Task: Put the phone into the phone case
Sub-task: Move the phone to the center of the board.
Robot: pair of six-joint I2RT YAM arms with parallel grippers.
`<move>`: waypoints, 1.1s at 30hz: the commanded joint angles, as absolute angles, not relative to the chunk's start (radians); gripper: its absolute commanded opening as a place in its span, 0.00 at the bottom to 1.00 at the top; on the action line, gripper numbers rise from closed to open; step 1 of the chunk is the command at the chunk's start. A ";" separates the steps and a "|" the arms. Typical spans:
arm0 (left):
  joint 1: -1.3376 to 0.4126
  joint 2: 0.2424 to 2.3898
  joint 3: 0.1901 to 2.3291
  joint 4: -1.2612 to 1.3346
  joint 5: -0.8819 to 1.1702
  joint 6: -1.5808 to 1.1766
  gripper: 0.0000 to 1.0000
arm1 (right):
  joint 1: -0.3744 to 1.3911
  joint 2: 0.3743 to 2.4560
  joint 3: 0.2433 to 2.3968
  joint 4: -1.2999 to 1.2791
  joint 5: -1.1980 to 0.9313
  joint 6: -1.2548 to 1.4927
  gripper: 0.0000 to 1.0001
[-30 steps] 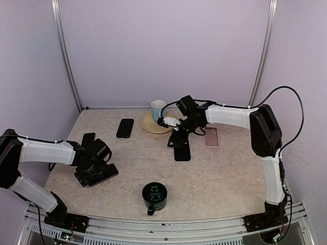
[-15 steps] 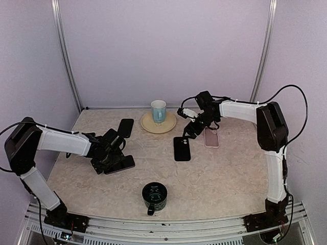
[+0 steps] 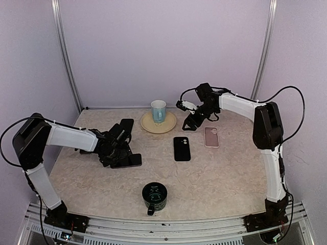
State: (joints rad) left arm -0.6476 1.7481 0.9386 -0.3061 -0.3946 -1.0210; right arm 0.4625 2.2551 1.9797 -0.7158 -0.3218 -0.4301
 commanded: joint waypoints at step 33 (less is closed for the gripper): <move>-0.610 1.524 0.957 -0.200 -0.322 -0.784 0.99 | 0.475 2.534 2.197 -0.822 -0.424 -0.557 0.42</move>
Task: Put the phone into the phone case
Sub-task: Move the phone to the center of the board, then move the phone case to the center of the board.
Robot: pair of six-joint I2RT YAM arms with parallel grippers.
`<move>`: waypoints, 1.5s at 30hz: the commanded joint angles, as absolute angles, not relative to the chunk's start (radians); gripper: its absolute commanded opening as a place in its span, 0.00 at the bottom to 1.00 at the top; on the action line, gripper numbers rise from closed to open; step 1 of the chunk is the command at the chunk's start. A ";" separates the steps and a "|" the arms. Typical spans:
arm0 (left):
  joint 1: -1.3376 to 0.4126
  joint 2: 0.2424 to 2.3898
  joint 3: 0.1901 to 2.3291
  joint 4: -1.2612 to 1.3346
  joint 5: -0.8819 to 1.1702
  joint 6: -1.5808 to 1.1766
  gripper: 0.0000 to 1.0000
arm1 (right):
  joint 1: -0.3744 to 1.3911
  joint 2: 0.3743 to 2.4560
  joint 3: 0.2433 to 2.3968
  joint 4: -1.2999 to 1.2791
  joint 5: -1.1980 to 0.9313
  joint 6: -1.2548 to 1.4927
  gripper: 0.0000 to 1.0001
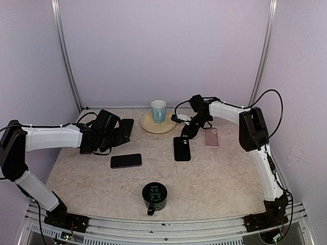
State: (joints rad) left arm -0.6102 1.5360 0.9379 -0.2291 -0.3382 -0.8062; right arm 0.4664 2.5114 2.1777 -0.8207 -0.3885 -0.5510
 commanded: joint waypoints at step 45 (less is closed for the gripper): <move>-0.499 1.416 0.978 -0.056 -0.042 -0.250 0.99 | 0.541 2.071 1.500 -0.390 -0.057 0.289 0.00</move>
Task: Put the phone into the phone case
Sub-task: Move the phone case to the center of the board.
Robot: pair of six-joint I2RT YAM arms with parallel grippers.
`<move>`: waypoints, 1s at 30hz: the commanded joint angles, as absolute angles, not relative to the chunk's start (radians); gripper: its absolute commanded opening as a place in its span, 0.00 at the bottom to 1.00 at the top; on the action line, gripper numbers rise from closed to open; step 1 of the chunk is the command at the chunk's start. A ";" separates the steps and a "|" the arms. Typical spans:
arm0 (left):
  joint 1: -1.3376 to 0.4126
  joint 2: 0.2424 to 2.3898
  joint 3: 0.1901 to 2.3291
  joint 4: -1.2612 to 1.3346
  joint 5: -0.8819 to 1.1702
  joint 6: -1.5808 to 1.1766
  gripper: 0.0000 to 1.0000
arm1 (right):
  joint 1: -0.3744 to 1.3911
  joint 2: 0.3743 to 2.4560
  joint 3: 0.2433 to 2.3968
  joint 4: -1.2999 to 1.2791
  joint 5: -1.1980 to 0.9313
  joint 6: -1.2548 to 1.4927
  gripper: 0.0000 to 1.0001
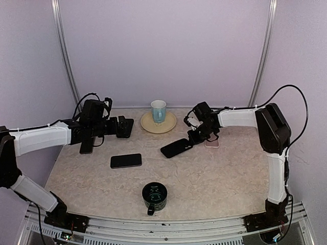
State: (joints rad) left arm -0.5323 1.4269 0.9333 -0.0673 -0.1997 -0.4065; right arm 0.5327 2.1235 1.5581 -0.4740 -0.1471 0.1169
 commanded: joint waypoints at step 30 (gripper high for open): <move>-0.468 1.614 1.054 -0.302 0.417 0.684 0.99 | 0.687 1.900 1.216 -0.253 0.213 0.575 0.00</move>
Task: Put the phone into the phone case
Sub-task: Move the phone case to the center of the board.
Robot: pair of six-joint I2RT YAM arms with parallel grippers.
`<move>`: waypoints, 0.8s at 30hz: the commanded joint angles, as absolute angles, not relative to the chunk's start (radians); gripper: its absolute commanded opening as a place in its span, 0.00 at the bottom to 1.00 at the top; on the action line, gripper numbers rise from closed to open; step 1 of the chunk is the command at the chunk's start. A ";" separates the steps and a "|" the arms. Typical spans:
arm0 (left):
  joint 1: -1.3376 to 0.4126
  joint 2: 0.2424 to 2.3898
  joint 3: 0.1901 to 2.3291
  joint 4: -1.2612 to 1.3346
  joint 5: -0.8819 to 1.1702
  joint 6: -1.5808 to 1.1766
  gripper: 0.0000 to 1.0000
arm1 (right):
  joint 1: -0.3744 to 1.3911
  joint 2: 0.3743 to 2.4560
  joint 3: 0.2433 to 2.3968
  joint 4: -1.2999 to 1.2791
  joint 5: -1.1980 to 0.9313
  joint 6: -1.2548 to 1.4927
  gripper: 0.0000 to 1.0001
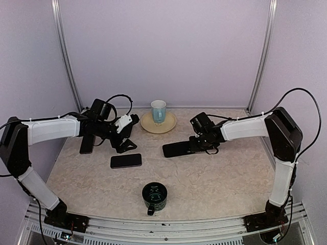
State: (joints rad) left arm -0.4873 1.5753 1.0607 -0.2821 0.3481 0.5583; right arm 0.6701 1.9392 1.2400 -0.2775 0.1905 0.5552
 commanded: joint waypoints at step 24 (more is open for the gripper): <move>-0.509 1.816 1.112 -0.373 0.339 0.798 0.99 | 0.716 1.898 1.195 -0.241 0.198 0.582 0.34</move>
